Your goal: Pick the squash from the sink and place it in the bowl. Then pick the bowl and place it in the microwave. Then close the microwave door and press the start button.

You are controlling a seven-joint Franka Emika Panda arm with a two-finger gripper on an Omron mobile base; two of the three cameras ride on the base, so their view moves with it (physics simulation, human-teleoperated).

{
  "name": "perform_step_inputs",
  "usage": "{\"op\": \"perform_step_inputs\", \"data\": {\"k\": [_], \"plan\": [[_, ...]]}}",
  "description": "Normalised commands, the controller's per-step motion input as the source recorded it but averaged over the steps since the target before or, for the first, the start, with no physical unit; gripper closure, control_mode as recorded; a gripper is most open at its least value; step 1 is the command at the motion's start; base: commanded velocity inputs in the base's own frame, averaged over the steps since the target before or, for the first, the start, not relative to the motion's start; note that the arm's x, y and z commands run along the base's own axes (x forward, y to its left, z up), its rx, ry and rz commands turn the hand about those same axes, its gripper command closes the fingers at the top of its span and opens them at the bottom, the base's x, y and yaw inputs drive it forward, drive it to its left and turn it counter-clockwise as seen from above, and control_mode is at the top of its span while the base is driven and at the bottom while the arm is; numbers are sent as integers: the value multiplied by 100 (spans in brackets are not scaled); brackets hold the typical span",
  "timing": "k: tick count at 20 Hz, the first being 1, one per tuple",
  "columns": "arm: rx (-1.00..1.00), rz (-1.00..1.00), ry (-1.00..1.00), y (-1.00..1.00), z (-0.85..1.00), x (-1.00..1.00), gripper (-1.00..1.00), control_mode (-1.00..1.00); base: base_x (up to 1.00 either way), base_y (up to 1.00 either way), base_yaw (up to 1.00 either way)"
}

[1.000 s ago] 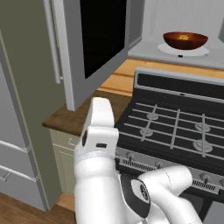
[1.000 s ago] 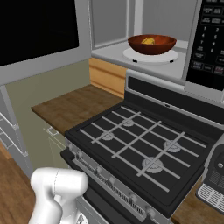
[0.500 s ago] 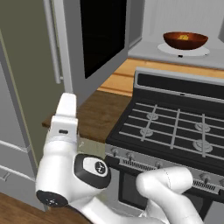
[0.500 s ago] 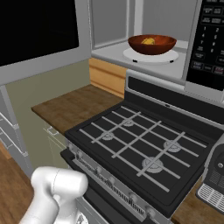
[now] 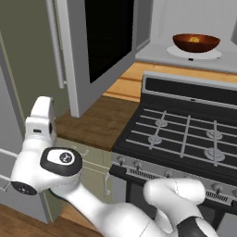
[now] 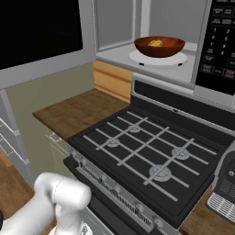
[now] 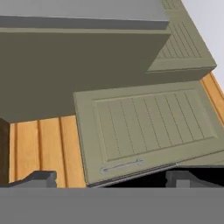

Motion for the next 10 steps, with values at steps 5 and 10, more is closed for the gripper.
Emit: {"op": "perform_step_inputs", "data": {"k": [5,10], "plan": [[-1,-9,0,34,-12,61,-100,-100,0,0,0],[0,-9,-1,-24,0,37,-100,-100,0,0,0]]}}
